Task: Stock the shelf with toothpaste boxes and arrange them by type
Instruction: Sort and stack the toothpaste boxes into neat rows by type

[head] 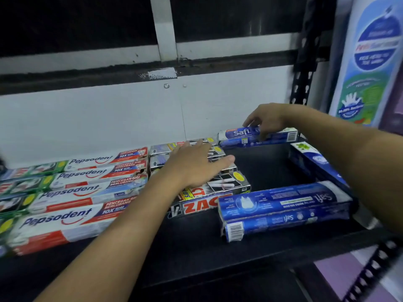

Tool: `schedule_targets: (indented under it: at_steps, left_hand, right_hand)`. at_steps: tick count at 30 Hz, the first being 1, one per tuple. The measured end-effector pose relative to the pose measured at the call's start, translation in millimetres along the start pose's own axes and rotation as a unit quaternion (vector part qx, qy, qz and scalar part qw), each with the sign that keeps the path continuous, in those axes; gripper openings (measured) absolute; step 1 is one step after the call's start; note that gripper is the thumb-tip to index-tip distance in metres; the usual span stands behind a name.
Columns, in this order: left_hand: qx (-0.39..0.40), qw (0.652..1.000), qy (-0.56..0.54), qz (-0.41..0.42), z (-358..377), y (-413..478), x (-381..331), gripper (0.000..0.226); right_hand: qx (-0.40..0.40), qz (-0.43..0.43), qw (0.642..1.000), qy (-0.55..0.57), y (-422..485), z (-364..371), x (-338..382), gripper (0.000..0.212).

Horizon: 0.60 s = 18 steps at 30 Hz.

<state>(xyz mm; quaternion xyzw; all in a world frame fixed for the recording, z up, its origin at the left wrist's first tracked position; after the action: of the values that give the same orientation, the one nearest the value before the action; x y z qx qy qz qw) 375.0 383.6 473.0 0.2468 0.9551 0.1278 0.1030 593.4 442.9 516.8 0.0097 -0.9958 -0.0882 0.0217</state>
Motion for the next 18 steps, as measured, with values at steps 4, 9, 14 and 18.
schedule_targets:
  at_steps: [4,9,14,18]
  left_hand:
    - [0.057,0.998,-0.008,-0.027,21,4,11,0.107]
    - [0.062,0.998,0.019,-0.014,27,0,11,0.106]
    - [0.067,0.997,0.033,-0.005,31,1,13,0.106]
    - [0.068,0.997,0.036,-0.005,34,3,14,0.107]
  right_hand:
    - [0.003,-0.017,0.999,-0.041,12,18,-12,0.067]
    - [0.013,-0.017,0.999,-0.027,23,34,-13,0.07]
    - [0.02,-0.029,0.999,-0.02,26,40,0,0.071]
    - [-0.007,-0.021,1.0,0.002,29,39,1,0.068]
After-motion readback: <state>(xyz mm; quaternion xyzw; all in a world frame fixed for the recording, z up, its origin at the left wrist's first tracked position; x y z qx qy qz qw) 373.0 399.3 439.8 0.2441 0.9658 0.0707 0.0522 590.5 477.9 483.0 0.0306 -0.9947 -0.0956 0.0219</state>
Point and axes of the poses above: each hand's wrist, its own y-axis towards the middle knuckle, its own z-axis out of the palm, x = y × z, the point moved 7 cm from there along y, towards the middle knuckle, and after that the axes turned 12 degrees about -x, right-handed, at the moved point
